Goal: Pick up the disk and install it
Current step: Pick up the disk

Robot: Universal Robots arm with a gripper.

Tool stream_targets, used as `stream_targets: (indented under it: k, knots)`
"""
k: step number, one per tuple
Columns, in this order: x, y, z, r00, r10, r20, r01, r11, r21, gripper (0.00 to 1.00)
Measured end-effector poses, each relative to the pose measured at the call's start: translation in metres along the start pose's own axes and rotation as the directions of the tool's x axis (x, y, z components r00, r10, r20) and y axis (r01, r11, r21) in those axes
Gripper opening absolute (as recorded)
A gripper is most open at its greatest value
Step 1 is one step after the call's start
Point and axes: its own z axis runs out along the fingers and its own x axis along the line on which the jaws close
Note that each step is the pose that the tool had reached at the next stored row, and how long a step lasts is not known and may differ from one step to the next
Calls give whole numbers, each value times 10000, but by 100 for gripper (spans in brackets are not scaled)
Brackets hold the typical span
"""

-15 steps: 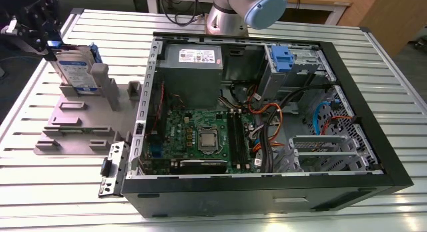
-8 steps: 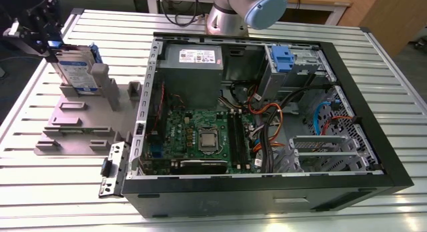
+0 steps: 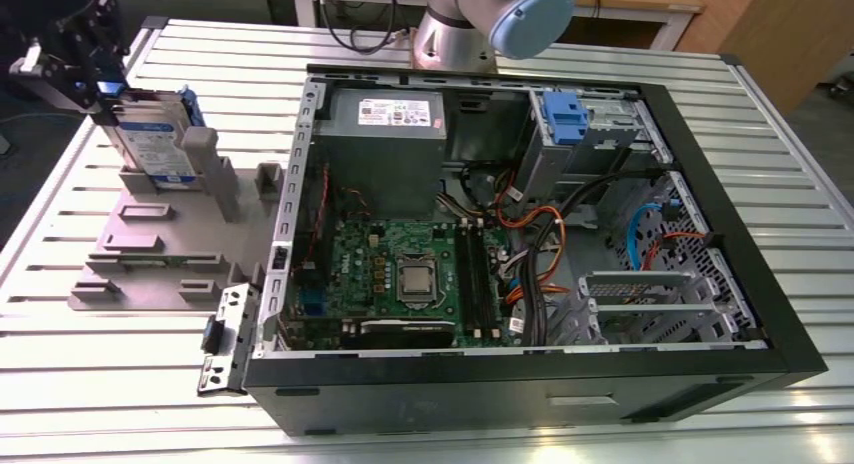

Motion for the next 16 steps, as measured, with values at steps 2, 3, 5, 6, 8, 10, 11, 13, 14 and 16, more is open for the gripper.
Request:
stream_targets:
  k: [2,3,5,6,8,10,11,13,14,16]
  knots:
    - [-1,0,5,10000,0,0,0,10000,0,48]
    - [-1,0,6,10000,0,0,0,10000,1,48]
    - [-1,1,6,10000,0,0,0,10000,0,48]
    - [-2,0,6,10000,0,1,0,10000,1,48]
    - [-2,0,7,10000,0,-7,0,10000,2,48]
    - [-2,1,10,10000,0,-59,0,10000,11,48]
    - [-1,1,10,10000,-8,-85,8,10000,10,48]
    - [-1,1,10,9999,-34,-118,34,10000,9,48]
    - [-1,1,12,9999,-41,-119,41,10000,9,48]
    - [-2,2,21,9999,-48,-116,48,10000,17,48]
